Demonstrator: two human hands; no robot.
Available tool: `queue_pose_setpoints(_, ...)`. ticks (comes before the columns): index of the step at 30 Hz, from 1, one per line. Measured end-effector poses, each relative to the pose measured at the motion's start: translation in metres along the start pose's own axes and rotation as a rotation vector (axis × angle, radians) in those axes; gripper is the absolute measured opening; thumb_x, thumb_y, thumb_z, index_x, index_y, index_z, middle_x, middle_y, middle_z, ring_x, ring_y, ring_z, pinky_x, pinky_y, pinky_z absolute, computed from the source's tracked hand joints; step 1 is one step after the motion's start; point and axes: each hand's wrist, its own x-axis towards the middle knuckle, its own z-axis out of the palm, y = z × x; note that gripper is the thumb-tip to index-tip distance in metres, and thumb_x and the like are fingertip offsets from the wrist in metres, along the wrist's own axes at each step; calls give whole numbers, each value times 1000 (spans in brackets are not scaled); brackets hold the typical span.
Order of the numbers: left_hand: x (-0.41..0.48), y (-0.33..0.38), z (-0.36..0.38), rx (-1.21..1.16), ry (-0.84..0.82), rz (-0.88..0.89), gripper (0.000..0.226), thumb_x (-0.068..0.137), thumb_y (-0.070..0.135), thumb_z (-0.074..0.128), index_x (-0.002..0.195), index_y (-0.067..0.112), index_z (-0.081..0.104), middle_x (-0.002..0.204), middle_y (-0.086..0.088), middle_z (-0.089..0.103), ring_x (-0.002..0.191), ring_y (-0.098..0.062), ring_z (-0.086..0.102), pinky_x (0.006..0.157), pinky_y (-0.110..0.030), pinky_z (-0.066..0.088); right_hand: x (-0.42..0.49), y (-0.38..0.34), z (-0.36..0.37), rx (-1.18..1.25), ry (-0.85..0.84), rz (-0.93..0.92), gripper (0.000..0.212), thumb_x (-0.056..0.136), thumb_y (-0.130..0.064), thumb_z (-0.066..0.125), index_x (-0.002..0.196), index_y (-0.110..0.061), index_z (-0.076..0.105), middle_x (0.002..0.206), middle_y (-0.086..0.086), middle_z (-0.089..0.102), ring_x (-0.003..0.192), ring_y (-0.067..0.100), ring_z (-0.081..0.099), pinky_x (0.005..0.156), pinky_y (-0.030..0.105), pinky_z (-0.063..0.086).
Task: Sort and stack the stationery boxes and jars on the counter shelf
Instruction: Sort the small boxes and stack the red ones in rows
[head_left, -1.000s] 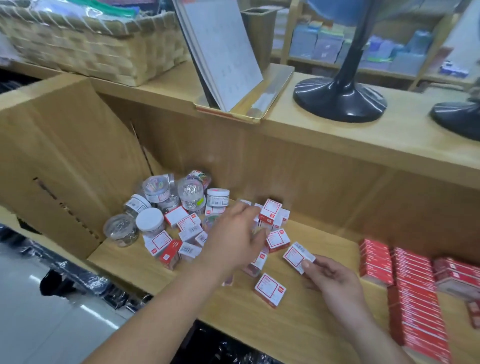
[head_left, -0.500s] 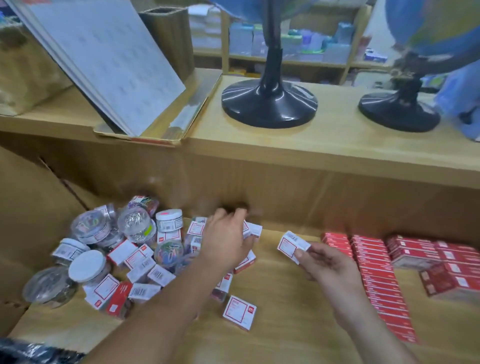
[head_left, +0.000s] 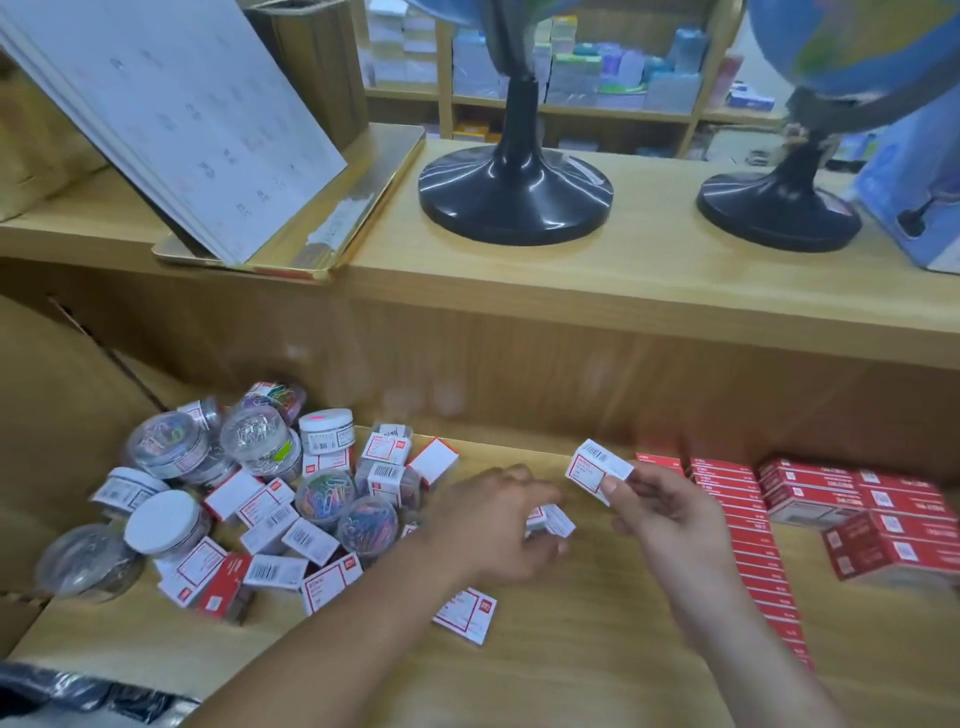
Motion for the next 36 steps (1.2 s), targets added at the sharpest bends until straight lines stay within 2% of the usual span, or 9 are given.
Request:
queue_pose_setpoints(5,-31,6,-12,-304,-1,39,66,86,57,68,144,55,38,115,19,59,108,-1,57,91,-28,50,-1,6,5,-32,-59,26,11,91,-11,72,98,-18,76,91,0,77,88,18,72,89,54,56)
queue_pose_setpoints(9,-34,-37,-20,-306,207,-177,55,84,61,60,130,31,64,116,13,66,107,-4,62,92,-34,53,3,16,14,-62,-96,78,8,92,-20,71,97,-24,75,95,-3,77,93,18,73,93,55,55)
queue_pose_setpoints(11,-39,-46,-14,-312,187,-204,50,84,62,58,121,30,68,108,12,68,100,-7,64,86,-35,55,7,20,22,-60,-122,105,8,94,-23,69,96,-29,73,98,-4,77,96,21,74,95,54,54)
queue_pose_setpoints(14,-46,-32,0,-423,75,-123,41,88,61,59,114,31,67,95,9,68,86,-9,65,77,-37,55,7,21,31,-66,-146,106,4,97,-23,65,96,-26,67,98,-4,76,97,21,73,95,54,53)
queue_pose_setpoints(20,-54,-21,10,-494,66,-64,25,95,52,58,112,34,64,75,12,65,68,-7,58,65,-35,53,-2,23,30,-123,-126,87,2,98,-27,63,97,-28,64,98,-3,74,92,25,73,89,55,55)
queue_pose_setpoints(23,-55,-28,6,-522,171,-100,28,94,53,56,110,31,61,80,11,68,73,-8,63,70,-35,55,-2,18,30,-91,-118,126,5,99,-22,62,101,-19,65,99,1,75,84,25,75,86,56,57)
queue_pose_setpoints(27,-45,-45,-2,-621,318,-166,20,94,31,57,112,31,64,89,7,73,81,-15,69,76,-39,57,3,3,32,-103,-151,105,8,99,-20,62,103,-18,68,99,-3,77,88,10,73,85,38,58)
queue_pose_setpoints(32,-31,-36,-9,-829,248,-244,42,91,31,74,132,26,66,110,14,72,102,1,67,98,-35,54,9,-20,41,-98,-251,83,10,99,-16,61,104,-15,70,93,-6,78,76,-2,70,67,15,51)
queue_pose_setpoints(36,-29,-32,-8,-903,289,-206,45,89,33,73,132,27,65,99,15,72,95,-8,68,90,-30,55,9,-32,44,-121,-353,86,22,101,-21,56,119,-13,67,101,-1,78,75,6,71,63,16,52)
